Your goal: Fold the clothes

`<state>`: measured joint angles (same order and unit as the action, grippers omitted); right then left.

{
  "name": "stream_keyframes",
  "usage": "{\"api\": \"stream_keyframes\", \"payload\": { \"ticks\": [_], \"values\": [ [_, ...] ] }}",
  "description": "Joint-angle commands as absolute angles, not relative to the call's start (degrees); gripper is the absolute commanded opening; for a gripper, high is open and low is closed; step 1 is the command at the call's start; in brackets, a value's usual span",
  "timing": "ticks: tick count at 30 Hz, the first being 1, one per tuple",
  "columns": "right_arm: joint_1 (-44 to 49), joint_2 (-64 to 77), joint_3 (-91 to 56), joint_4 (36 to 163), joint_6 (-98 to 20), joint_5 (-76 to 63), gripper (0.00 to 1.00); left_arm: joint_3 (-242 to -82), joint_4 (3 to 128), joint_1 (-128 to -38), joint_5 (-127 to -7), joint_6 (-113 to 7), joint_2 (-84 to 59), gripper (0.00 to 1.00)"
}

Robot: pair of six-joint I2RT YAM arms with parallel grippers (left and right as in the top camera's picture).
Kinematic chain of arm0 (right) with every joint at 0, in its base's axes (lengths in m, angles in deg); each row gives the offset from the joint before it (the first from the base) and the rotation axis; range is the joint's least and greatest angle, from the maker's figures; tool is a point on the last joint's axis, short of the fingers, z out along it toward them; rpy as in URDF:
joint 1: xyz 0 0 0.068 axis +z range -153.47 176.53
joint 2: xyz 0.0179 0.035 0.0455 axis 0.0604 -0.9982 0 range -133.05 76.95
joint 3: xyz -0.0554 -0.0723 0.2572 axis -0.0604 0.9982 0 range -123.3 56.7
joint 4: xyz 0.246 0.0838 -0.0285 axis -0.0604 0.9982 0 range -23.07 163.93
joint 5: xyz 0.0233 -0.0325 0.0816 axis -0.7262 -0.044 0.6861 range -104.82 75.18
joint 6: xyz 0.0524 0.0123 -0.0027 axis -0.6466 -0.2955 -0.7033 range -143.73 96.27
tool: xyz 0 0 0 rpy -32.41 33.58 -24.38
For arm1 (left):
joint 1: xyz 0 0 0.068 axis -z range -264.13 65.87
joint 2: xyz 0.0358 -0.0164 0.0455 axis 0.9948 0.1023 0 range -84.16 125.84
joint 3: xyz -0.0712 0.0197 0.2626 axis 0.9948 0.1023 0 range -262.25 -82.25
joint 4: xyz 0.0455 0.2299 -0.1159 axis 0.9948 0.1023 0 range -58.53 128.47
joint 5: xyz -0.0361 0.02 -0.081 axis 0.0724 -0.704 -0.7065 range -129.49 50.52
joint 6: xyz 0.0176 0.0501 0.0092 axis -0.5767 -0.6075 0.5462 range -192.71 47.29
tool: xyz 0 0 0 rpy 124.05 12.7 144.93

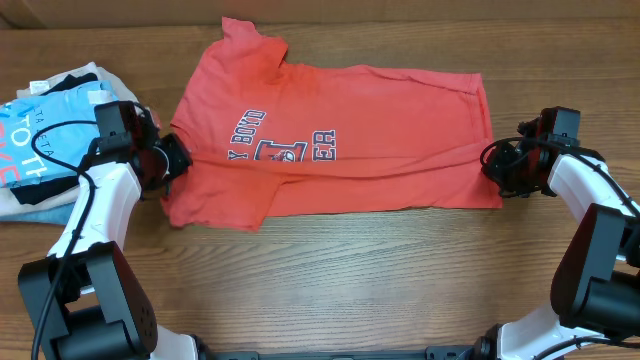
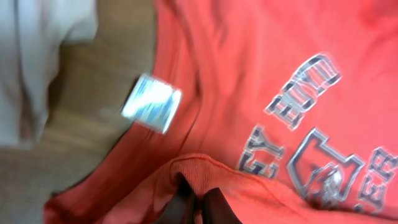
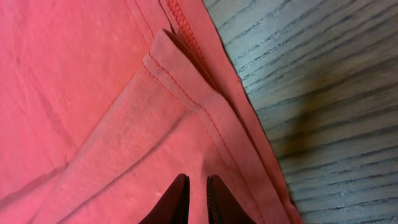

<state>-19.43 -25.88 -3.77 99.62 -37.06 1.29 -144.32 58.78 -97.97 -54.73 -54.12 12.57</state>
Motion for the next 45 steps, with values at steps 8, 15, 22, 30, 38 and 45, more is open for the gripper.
{"api": "stream_keyframes", "payload": {
  "ticks": [8,15,22,30,38,45],
  "values": [
    [-19.1,-25.8,-3.4,99.6,-35.5,1.3,0.14,-144.1,49.8,-97.9,-59.0,-49.3,13.0,0.35],
    [-19.1,-25.8,-3.4,99.6,-35.5,1.3,0.14,-144.1,50.2,-97.9,-59.0,-49.3,13.0,0.35],
    [-19.1,-25.8,-3.4,99.9,-35.4,1.1,0.15,-143.8,54.4,-97.0,-57.0,-51.8,13.0,0.36],
    [-19.1,-25.8,-3.4,101.2,-35.2,0.3,0.15,-143.7,52.4,-95.7,-50.5,-52.4,15.3,0.36],
    [-19.1,-25.8,-3.4,102.7,-35.2,0.2,0.15,-143.7,48.2,-95.8,-48.9,-52.9,21.3,0.35],
    [-19.1,-25.8,-3.4,102.8,-35.2,0.2,0.15,-143.7,48.3,-95.8,-49.4,-53.0,22.5,0.3]
  ]
}}
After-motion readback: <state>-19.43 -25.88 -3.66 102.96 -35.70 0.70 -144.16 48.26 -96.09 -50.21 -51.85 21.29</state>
